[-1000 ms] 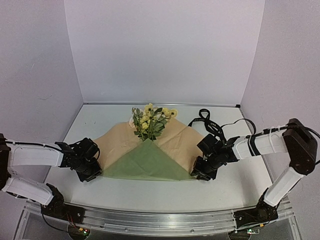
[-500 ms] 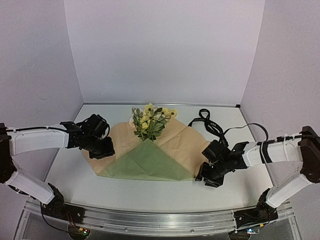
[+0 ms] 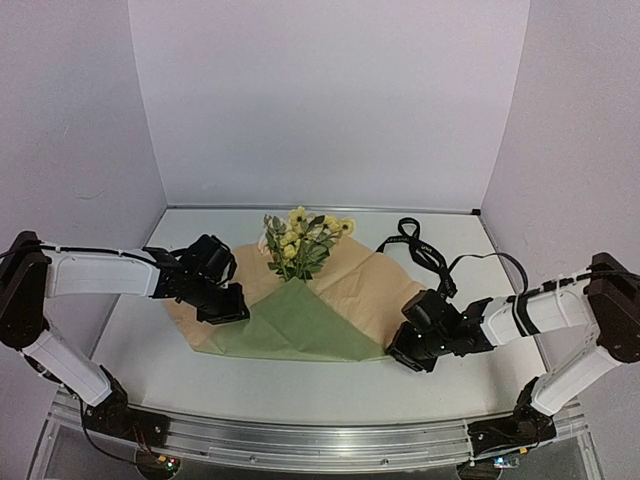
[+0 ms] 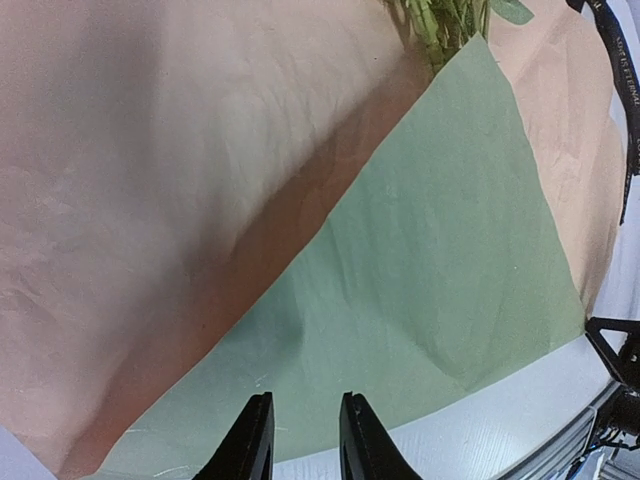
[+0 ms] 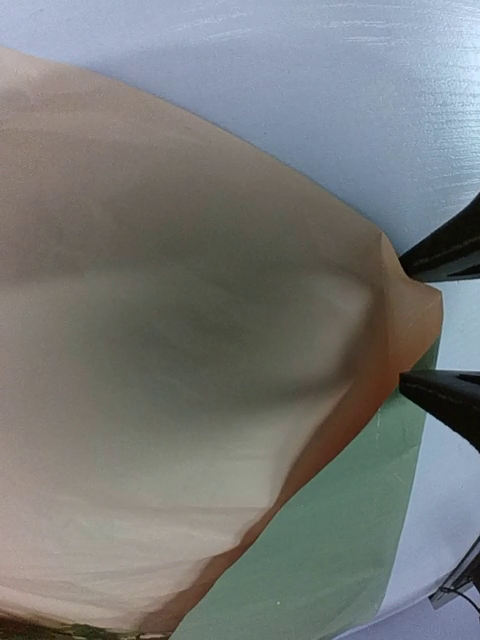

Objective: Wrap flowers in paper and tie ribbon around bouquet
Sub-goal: Pick up the one-fourth-folded wrapping paper from the center of the board.

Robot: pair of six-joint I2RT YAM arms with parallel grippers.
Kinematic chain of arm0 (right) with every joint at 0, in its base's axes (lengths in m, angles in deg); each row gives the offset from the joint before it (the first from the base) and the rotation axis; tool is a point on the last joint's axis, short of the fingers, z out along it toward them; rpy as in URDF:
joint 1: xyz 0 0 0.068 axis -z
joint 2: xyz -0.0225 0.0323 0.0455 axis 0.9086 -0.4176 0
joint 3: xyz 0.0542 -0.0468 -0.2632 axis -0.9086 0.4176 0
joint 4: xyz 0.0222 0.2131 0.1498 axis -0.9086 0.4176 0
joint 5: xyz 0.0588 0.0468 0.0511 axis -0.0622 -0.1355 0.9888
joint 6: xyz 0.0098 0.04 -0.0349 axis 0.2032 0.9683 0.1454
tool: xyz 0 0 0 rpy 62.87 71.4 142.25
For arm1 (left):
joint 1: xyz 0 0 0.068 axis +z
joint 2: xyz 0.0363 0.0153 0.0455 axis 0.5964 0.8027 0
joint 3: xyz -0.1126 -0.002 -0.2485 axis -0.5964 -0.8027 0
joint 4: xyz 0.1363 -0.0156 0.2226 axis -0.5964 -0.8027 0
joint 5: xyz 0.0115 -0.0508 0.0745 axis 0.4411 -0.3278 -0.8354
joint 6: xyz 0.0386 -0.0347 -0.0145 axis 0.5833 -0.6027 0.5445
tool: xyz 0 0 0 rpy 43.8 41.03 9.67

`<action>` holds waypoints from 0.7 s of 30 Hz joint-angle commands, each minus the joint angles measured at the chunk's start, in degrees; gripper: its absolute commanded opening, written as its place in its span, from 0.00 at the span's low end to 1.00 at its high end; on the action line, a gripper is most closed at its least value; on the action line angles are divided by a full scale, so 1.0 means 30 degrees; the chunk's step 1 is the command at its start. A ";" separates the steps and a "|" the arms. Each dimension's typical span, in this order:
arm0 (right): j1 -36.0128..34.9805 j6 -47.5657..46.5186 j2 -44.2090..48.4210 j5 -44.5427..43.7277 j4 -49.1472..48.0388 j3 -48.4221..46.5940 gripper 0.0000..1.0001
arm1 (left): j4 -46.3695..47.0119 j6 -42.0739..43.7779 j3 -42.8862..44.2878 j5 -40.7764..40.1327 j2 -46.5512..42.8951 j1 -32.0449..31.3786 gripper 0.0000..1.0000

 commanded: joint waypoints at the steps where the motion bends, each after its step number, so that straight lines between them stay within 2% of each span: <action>1: -0.0142 0.0878 -0.0043 -0.0853 0.0325 0.1087 0.29 | 0.0961 0.0442 0.1092 0.0564 0.0559 -0.0299 0.25; 5: -0.0167 0.0855 0.0406 -0.1386 0.0189 0.1326 0.22 | 0.1466 0.0547 0.1424 0.1030 0.1232 -0.0676 0.25; 12: -0.0168 -0.0421 0.1058 -0.1751 0.0176 0.0890 0.00 | 0.2752 0.1523 0.2371 0.2263 0.2497 -0.1633 0.24; 21: -0.0098 -0.2096 0.3209 -0.2895 0.0736 0.1208 0.00 | 0.3776 0.3745 0.4646 0.2685 0.4953 -0.3578 0.24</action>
